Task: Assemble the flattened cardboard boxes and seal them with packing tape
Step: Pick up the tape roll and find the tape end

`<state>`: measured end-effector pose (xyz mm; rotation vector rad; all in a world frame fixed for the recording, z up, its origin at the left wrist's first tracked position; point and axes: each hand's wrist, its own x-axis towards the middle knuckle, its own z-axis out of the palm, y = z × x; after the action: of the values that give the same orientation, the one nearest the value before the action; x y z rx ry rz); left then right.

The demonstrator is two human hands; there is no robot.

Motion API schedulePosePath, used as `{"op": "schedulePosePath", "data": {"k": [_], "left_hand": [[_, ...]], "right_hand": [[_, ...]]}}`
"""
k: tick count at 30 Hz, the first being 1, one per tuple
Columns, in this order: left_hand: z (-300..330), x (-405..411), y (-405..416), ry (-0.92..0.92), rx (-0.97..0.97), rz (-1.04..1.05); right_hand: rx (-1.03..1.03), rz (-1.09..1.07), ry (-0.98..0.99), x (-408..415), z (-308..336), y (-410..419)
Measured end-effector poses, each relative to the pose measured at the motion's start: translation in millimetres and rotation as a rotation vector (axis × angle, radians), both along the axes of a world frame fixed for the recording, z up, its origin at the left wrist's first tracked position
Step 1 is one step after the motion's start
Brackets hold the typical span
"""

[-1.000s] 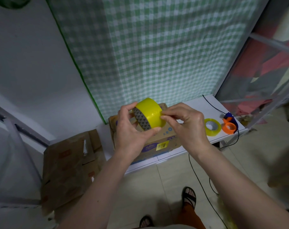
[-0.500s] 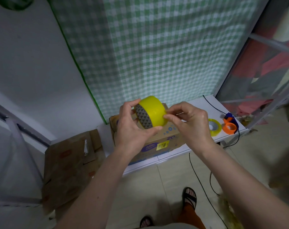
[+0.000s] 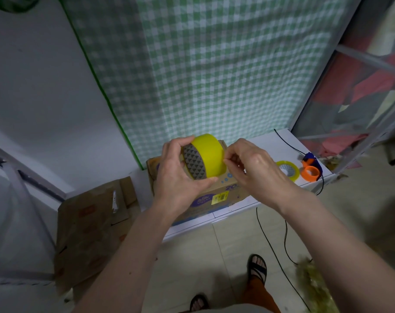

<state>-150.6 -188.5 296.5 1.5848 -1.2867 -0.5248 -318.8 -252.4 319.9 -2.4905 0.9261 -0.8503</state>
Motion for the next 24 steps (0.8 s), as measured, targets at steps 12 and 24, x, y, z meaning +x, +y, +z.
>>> {"op": "schedulePosePath", "data": {"k": [12,24], "left_hand": [[-8.8,-8.8,-0.8,0.062,0.061,0.055],[-13.8,-10.8,0.6,0.272,0.071,0.065]], "right_hand": [[0.148,-0.081,-0.133,1.0,-8.5,5.9],[-0.102,-0.185,-0.219,13.4,-21.3,7.7]]}}
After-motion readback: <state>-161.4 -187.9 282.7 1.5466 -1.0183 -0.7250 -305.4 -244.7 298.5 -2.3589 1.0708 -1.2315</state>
